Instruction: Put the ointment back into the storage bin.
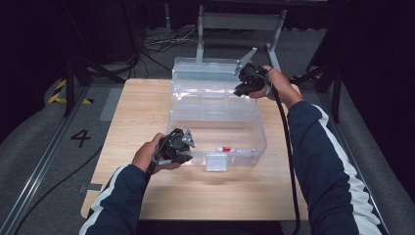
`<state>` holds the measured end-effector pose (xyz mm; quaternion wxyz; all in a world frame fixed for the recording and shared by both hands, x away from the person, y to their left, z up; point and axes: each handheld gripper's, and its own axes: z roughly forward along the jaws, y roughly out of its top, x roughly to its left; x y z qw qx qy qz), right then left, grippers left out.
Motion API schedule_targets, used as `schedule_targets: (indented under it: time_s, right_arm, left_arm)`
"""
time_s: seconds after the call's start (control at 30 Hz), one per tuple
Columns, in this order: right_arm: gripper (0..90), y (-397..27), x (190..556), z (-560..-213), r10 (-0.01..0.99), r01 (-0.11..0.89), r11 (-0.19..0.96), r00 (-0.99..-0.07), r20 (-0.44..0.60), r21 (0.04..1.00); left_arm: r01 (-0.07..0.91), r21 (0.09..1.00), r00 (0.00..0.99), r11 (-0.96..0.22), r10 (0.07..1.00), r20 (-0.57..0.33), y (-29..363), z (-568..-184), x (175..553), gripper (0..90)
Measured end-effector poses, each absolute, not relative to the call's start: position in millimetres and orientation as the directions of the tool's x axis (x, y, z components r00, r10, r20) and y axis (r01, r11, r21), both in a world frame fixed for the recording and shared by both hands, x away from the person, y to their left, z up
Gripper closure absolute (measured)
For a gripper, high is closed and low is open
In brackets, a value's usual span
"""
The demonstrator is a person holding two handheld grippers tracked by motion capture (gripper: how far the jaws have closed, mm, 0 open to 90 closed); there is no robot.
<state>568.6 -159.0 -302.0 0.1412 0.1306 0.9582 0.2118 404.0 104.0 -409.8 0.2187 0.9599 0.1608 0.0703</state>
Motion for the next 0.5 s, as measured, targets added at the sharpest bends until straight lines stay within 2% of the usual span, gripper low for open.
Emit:
schedule_targets:
  time_s: [0.33, 0.5]
  right_arm:
    - [83.6, -153.3, 571.7, -298.8, 0.244, 0.145, 0.911, -0.944, -0.22, 0.385]
    - [84.7, -149.8, 569.8, -297.6, 0.218, 0.124, 0.926, -0.947, -0.235, 0.357]
  left_arm:
    - [0.307, 0.478, 0.937, -0.823, 0.349, -0.002, 109.2, -413.1, 409.3, 75.1]
    - [0.303, 0.48, 0.939, -0.823, 0.345, -0.001, 108.8, -414.2, 409.8, 75.0]
